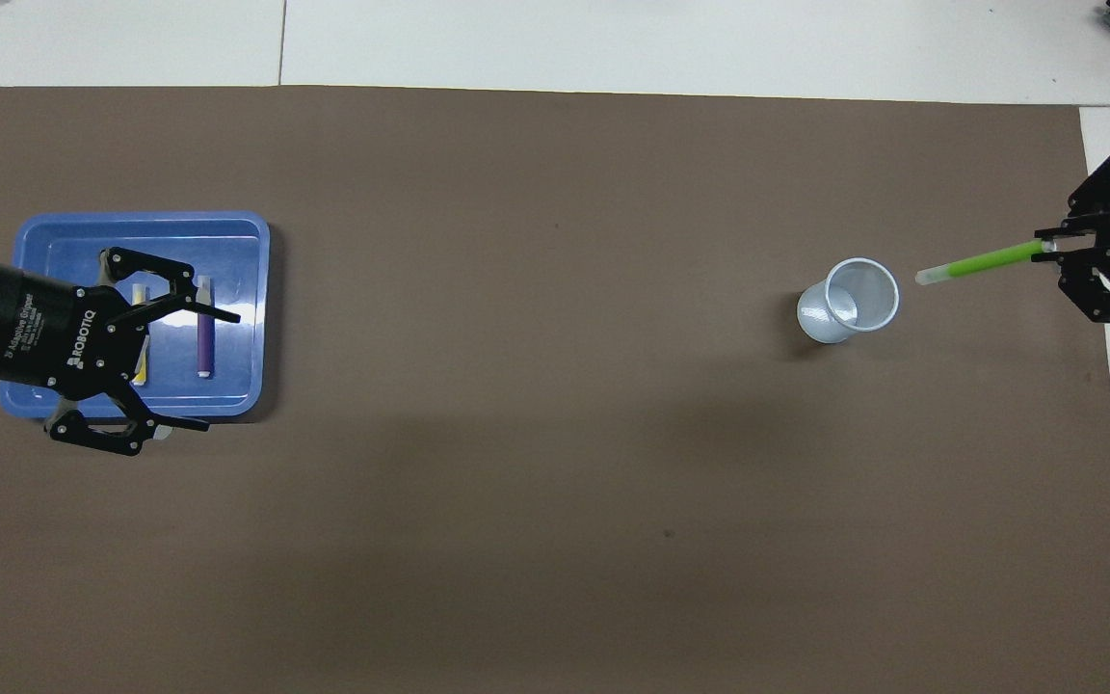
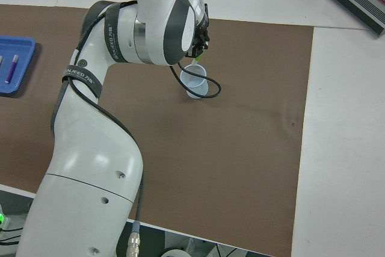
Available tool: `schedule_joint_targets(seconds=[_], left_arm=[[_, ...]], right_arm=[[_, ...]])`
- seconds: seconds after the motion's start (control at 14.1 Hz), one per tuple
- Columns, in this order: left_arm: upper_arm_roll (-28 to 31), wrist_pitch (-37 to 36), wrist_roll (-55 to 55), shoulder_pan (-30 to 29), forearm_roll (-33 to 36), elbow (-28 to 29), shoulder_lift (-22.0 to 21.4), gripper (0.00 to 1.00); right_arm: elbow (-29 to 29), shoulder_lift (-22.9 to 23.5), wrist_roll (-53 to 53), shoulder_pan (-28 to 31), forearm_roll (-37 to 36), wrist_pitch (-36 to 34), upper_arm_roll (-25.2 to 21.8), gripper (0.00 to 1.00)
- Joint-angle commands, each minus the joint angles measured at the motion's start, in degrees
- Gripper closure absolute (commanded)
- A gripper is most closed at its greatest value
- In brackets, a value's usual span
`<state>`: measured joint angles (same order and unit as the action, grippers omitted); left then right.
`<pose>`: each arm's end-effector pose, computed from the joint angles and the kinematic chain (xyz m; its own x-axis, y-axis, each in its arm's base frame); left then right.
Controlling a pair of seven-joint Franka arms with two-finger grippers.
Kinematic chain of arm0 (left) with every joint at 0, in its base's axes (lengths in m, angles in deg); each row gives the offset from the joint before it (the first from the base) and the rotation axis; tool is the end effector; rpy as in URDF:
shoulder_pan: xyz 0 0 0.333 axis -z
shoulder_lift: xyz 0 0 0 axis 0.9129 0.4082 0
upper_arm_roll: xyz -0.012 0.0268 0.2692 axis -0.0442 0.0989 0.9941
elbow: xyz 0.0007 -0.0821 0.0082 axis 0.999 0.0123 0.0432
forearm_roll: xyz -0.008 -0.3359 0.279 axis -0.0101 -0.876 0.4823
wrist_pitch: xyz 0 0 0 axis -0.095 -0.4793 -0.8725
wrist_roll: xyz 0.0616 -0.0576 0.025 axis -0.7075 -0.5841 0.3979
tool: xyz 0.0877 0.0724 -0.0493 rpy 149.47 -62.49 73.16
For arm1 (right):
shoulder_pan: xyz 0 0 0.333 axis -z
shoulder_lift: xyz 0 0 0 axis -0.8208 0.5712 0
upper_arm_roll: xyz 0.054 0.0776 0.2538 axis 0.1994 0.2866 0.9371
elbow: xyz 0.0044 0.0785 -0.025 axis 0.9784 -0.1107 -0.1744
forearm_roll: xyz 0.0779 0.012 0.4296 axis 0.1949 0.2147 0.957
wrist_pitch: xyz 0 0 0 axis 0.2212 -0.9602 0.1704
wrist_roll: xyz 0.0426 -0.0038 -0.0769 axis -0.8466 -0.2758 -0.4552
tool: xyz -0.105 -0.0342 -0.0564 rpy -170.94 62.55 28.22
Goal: Right arm passes pens to left for tray arrangement
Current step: 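Lift the green pen from the cup with the right gripper, then carry the green pen with the right gripper while the left gripper approaches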
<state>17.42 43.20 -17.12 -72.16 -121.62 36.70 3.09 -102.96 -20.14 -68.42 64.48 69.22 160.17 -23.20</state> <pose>0.5689 -0.0802 0.4994 0.2290 0.7192 -0.6559 0.9579 -0.2865 0.0203 0.6323 -0.0337 0.5162 0.1340 0.9901 -0.0414 0.9677 -0.1217 0.2208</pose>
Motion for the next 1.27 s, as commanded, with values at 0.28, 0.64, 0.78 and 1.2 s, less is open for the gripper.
schedule_joint_targets(seconds=[0.28, 0.64, 0.78, 1.2], left_arm=[[-0.1, 5.1, 2.5, 1.9, -0.2, 0.6, -0.9, 0.05], [-0.2, 10.9, 6.4, 4.3, -0.4, 1.0, -0.7, 0.05], [-0.2, 13.4, 8.3, 5.9, -1.8, 1.4, -0.6, 0.07], [-0.2, 20.2, 12.9, 9.1, -3.7, 1.8, -0.3, 0.09]], right_arm=[[2.3, -1.1, 27.1, 0.3, -0.2, -11.2, 2.2, 1.0], [2.4, -2.1, 42.9, 0.3, 3.4, -16.7, 4.7, 1.0], [2.5, -2.1, 47.2, 0.3, 5.5, -18.4, 5.3, 1.0], [2.8, -3.3, 60.3, 0.3, 10.2, -21.5, 11.1, 1.0]])
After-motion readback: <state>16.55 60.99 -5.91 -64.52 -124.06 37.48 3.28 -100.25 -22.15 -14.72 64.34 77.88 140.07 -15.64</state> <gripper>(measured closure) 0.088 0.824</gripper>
